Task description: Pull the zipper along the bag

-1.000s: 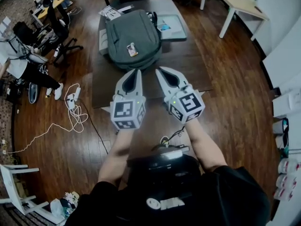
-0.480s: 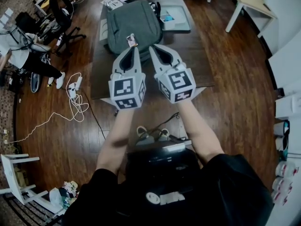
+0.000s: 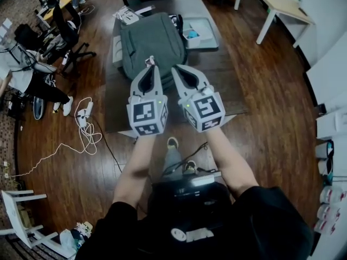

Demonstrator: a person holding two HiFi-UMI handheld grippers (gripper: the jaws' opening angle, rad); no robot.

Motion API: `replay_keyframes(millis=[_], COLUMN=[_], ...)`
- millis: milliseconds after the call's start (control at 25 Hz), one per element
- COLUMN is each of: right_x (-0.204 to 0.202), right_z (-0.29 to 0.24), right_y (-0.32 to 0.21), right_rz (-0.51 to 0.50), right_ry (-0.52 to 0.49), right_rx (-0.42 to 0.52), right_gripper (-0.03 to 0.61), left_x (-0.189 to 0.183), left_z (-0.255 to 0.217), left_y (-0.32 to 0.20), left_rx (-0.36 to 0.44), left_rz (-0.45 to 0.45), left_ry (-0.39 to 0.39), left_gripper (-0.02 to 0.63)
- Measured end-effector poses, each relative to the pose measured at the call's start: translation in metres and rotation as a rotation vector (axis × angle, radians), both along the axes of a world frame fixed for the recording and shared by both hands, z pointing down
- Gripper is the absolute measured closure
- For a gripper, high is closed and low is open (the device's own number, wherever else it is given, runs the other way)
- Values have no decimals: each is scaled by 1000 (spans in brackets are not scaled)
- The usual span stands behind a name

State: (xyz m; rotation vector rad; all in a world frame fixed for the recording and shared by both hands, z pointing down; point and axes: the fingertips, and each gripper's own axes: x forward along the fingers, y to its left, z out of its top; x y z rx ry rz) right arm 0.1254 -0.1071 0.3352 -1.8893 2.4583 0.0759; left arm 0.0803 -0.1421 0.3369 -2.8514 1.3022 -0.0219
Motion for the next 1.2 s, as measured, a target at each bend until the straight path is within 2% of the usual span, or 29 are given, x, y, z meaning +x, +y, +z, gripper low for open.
replay_keyframes(millis=[240,400,440,480,560,760,960,1080,1200], right_x=[13,24,28,31,37,59,97,124,149], right_z=[18,25,27,28,30,42,60,84,117], right_y=[-39,-71,-78,-84,-98,-123,-137,-152,-171], right_rz=[26,51,61,71,88,155,235,239,222], right_ry=[8,25,27,28,34,75,188,245,283], right_rx=[-36,-49,-54,-58,-60,-91,-154,-225,-297], right_gripper=[574,574,574,573,573,572,557,555,504], left_x=[5,19,23,26,32,49,64,69,72], left_z=[27,46,50,55,64,88,119,132,139], left_y=[-52,-87,-95,-103,-122,-160,-176,-180,-179], left_rx=[-17,-22,-24,-30,-54,-93,-148,-181,-180], left_rz=[42,172,208,239,284,351,411,422,423], left_ry=[-48,-139,-156,-170,-194,-245,-308,-330,-364], left_gripper=[615,606,513,453,403,400,400,400,400])
